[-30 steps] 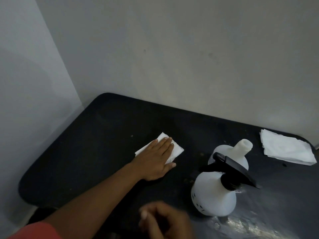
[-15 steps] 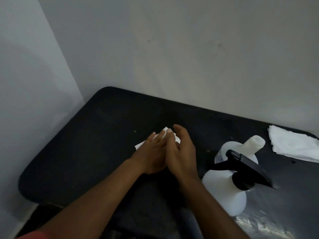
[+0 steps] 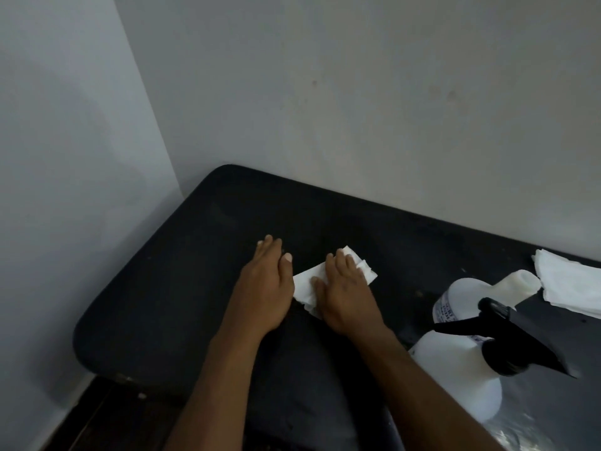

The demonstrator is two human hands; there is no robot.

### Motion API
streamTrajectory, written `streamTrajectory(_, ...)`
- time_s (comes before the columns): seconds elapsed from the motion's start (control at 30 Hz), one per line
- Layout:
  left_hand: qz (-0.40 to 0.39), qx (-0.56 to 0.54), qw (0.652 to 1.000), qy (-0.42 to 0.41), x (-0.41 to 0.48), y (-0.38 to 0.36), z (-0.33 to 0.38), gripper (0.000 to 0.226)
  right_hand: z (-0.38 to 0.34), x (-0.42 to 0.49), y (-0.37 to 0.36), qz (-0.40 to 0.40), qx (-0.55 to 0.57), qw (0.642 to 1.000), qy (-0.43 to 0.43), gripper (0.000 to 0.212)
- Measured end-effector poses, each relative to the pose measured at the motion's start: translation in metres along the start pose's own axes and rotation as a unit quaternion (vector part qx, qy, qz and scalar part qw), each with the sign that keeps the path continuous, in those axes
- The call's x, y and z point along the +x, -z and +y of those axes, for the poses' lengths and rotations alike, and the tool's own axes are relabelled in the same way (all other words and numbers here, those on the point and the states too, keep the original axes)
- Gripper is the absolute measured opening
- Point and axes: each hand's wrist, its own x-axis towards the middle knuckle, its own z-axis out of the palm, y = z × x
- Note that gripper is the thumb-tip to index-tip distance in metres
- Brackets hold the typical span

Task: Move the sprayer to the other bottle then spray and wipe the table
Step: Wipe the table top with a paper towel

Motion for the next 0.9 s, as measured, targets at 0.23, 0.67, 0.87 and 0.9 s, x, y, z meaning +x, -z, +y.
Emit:
streamTrajectory(0.23, 0.112, -0.043, 0.992, 0.045, -0.014, 0.02, -0.008, 0.041, 0.026, 0.027, 0.008, -0.001, -0.102, 0.995, -0.005, 0.067)
streamTrajectory(0.67, 0.261, -0.161, 0.952, 0.011, -0.007, 0.048, 0.018, 0.033, -0.042, -0.039, -0.014, -0.032, -0.015, 0.982, 0.184, 0.069)
streamTrajectory(0.87, 0.262, -0.2, 0.944, 0.021, -0.006, 0.048, 0.018, 0.031, -0.037, -0.039, -0.017, -0.062, -0.042, 0.958, 0.277, 0.056)
streamTrajectory(0.9, 0.265, -0.204, 0.942, 0.019, -0.006, 0.049, 0.017, 0.031, -0.03, -0.03, -0.014, -0.045, -0.047, 0.963, 0.261, 0.056)
